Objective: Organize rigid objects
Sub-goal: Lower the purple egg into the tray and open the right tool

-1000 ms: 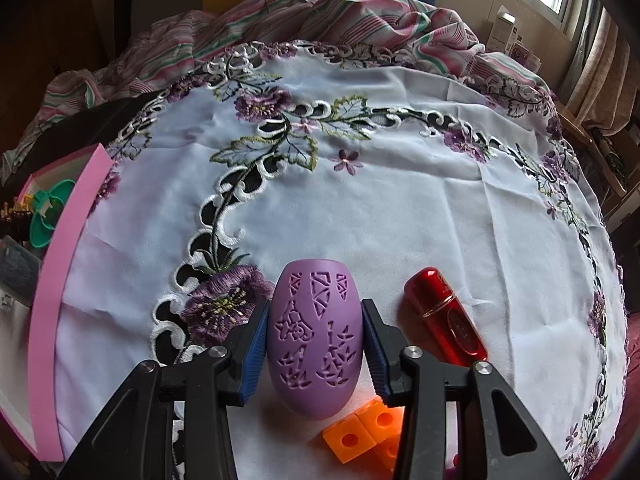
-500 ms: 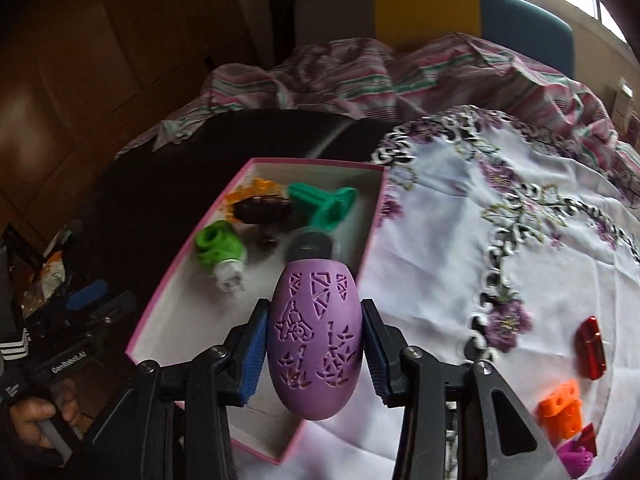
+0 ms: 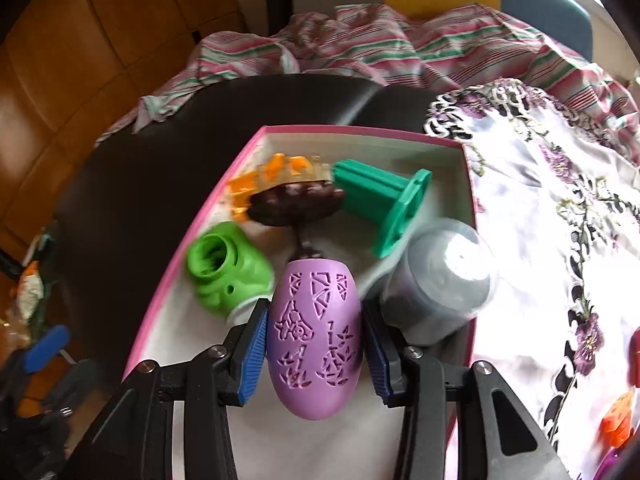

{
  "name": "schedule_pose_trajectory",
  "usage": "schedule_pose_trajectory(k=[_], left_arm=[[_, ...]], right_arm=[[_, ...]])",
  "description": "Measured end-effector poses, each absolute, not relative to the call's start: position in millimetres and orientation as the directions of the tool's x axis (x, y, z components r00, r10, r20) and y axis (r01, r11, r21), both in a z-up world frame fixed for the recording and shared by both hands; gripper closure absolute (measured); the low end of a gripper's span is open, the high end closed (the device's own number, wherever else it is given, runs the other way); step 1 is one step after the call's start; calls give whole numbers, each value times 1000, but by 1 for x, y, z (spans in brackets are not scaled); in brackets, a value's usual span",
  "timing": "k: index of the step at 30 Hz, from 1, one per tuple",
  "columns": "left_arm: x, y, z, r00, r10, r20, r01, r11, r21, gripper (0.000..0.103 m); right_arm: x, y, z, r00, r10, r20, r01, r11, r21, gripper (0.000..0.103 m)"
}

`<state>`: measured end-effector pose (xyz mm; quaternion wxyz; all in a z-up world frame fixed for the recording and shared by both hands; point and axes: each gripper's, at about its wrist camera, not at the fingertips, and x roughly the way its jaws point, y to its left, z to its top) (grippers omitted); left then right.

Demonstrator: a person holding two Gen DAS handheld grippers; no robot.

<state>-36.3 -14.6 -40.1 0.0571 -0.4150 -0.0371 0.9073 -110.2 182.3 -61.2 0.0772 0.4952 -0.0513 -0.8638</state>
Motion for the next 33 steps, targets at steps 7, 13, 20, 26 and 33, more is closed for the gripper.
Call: schedule_pose_trajectory(k=[7,13,20,26,33], left_arm=[[-37,-15,-41,-650,130,-749,-69,-991,-113,30],[-34,-14,-40,-654,125,-746,-68,-992,-107,30],[-31,-13,-38,-656,125,-744,-74,-992,-102,30],[-29,-10,-36,-661,125,-739,-84,-992,-93,30],[-26,-4,-32,-667,131,-734,-100,-991,-86,30]], right_arm=[[-105,185,-56,-513,-189,-838,102,-982,159,57],[-95,186,-45,-549,-182,-816,119,-983,139,57],[-77,190,-29,-595,-161,-787,124,-986,108,57],[-60,201,-18,-626,-136,-768,115,-990,81,57],[-43,230,-7,-648,-106,-754,65,-994,83,57]])
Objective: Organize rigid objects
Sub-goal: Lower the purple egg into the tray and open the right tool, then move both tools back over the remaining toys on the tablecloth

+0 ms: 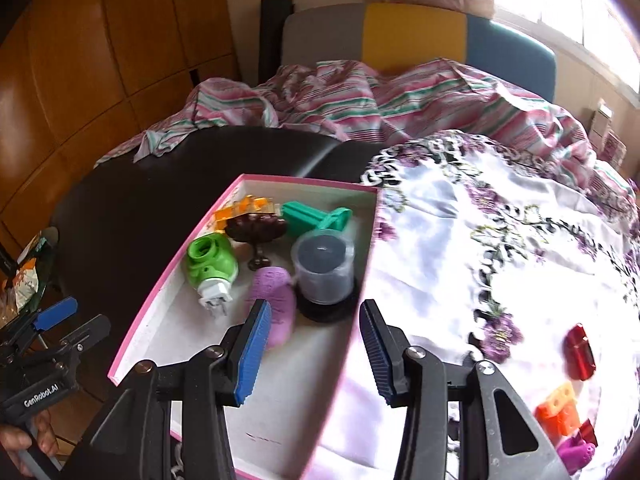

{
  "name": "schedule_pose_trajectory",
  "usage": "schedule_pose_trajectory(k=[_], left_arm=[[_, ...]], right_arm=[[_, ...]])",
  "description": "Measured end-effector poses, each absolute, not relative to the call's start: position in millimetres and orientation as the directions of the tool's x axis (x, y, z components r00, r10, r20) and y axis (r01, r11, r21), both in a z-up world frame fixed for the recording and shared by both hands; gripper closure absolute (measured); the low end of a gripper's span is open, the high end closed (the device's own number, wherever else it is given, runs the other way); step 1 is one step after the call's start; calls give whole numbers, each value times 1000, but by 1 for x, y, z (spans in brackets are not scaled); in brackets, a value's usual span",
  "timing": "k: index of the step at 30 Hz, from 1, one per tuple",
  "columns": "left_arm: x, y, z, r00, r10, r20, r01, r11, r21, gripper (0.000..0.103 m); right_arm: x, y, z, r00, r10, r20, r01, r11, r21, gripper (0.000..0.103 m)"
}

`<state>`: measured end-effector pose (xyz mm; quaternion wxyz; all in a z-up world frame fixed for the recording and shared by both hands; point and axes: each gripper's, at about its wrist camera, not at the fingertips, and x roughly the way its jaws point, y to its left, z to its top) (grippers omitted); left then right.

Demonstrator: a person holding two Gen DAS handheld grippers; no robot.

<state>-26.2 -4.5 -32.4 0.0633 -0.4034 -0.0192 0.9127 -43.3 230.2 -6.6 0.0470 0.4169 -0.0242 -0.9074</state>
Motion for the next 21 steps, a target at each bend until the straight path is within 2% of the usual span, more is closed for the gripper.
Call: schedule_pose_trajectory(k=[12,21], left_arm=[[-23,15,-26,-676,147,-722,-151,-987,-60,30],[-19,41,-14,-686,193,-702,-232,-972,-41,30]], right_arm=[[-14,321,6,-648,8,-761,-121,-988,92,57],[30,430,14,-610,141,-780,-375,-918,127,57]])
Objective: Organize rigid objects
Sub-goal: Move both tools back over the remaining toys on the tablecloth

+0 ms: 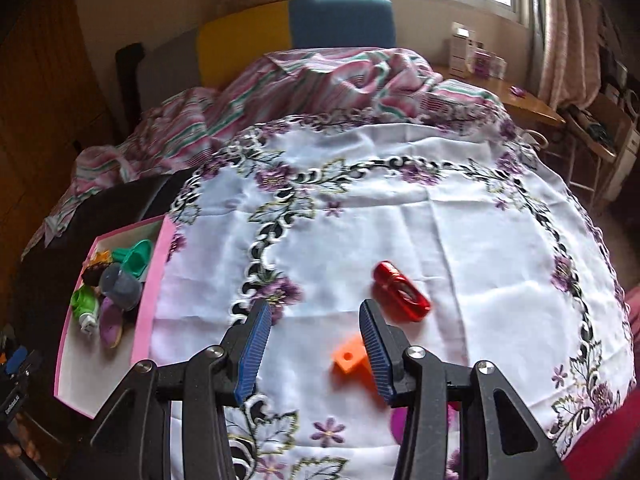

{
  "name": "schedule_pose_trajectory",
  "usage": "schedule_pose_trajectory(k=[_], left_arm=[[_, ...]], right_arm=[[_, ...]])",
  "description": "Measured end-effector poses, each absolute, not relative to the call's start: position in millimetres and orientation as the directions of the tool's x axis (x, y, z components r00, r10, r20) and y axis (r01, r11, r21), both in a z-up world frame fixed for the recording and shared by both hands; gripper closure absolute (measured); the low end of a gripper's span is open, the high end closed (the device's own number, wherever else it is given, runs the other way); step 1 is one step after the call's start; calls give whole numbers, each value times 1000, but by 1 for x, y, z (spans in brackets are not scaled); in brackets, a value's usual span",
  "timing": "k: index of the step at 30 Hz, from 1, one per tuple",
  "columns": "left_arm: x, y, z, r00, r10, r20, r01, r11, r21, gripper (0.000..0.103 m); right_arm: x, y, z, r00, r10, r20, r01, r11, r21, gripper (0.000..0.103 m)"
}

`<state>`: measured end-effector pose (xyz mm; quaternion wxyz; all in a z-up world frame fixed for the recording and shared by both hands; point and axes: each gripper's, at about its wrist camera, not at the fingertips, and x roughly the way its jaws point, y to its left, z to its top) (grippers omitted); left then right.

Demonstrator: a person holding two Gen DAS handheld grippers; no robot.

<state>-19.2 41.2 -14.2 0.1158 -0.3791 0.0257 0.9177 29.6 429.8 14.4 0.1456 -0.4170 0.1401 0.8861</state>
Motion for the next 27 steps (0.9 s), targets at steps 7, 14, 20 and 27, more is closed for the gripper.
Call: schedule_pose_trajectory(k=[7,14,20,27], left_arm=[[-15,71,-7,-674,248,-696,-318,-948,-31,30],[-10,108,0,-655,301,-693,-412,-911,-7,30],[-6,145,-2,-623,341,-704,-485,-874,6,30],[0,189,-10,-569,385,-727,-569,-822,10,33]], right_arm=[[79,499,18,-582,235,-779,-547,-822,160,57],[118,544,1,-620,193,-761,-637,-691,343,57],[144,568,-12,-688,155,-709,-658,-546,519,55],[139,565,-11,-703,129,-700,-630,-571,527,55]])
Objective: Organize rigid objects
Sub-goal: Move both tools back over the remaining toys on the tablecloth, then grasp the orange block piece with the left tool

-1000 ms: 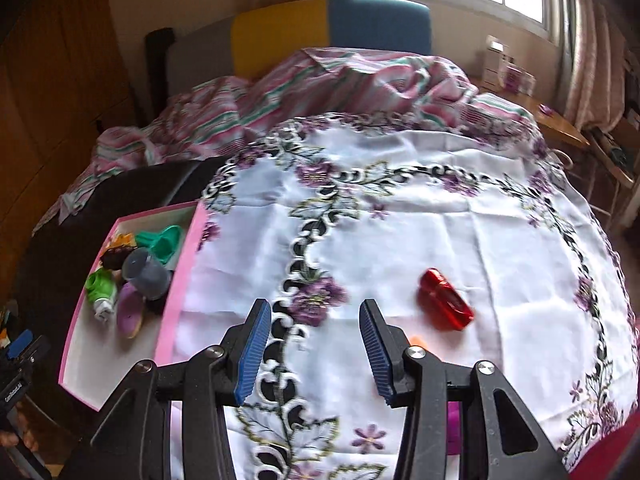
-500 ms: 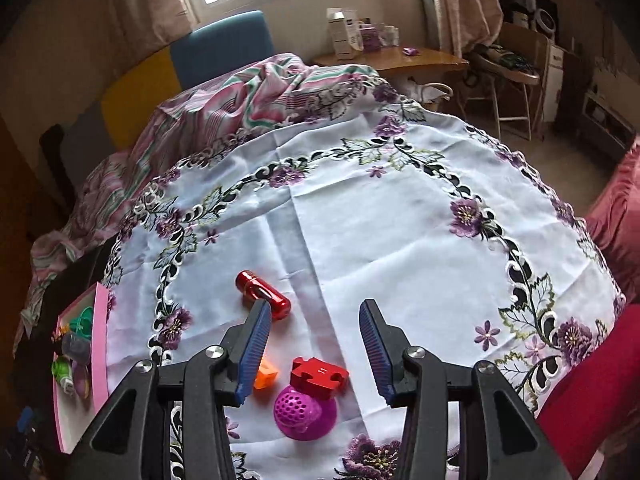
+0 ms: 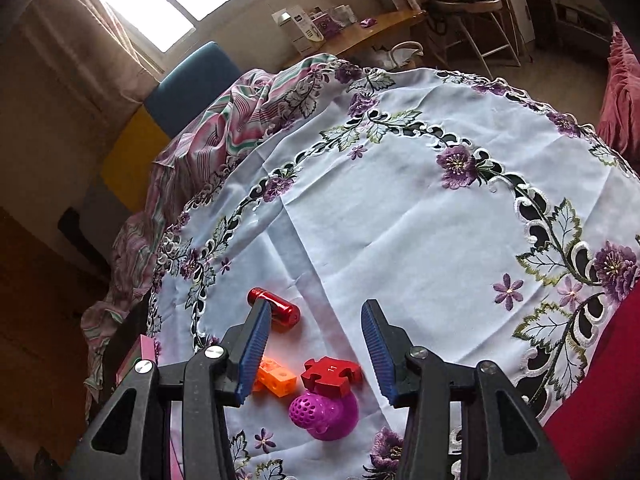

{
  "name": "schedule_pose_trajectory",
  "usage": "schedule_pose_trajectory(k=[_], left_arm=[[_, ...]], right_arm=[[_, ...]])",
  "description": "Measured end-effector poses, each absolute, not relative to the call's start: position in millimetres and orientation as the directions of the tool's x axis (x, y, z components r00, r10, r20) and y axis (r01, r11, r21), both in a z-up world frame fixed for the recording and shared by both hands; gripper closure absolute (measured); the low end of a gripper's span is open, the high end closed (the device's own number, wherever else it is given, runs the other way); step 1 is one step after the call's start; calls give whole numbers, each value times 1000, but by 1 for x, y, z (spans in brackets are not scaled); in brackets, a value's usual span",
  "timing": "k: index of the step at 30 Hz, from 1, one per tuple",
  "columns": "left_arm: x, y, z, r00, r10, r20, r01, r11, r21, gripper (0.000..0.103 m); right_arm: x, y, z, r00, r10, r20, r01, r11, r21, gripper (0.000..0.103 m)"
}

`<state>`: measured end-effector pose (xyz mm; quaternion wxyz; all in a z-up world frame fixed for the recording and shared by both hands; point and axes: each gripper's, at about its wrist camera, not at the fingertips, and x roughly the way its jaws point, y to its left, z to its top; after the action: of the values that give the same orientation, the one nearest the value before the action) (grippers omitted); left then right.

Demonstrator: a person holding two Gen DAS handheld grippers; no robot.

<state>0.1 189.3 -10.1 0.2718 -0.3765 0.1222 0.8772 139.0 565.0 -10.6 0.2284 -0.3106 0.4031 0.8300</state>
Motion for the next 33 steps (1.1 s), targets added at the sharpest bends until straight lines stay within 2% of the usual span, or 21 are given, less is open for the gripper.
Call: schedule_pose_trajectory(k=[7,12,17,19,21,22,33], left_arm=[[11,242,-22,-482,447,-753,-678,-735,-2,33],[21,281,-33,-387,501,-774,-748,-661,-54,33],[22,319,-43,-331,510,-794,-794,-606,-57,33],[21,335,-44,-292,522,-801,-812,-578,-80,30],[22,349,-45,-297,529,-795,-822,-565,-69,18],[22,356,-45,-305,530,-791,-826,-560,-56,16],[11,418,-72,-260,513,-818,-892,-451,1,16]], right_arm=[[144,568,-12,-718,125,-685,-623,-553,552,55],[144,569,-12,-727,120,-676,-616,-549,565,55],[145,570,-13,-736,110,-668,-607,-544,579,55],[145,570,-13,-739,107,-665,-603,-545,583,55],[145,570,-14,-742,103,-662,-598,-546,586,55],[145,570,-14,-744,101,-660,-596,-546,589,55],[146,571,-14,-761,87,-643,-577,-544,609,55]])
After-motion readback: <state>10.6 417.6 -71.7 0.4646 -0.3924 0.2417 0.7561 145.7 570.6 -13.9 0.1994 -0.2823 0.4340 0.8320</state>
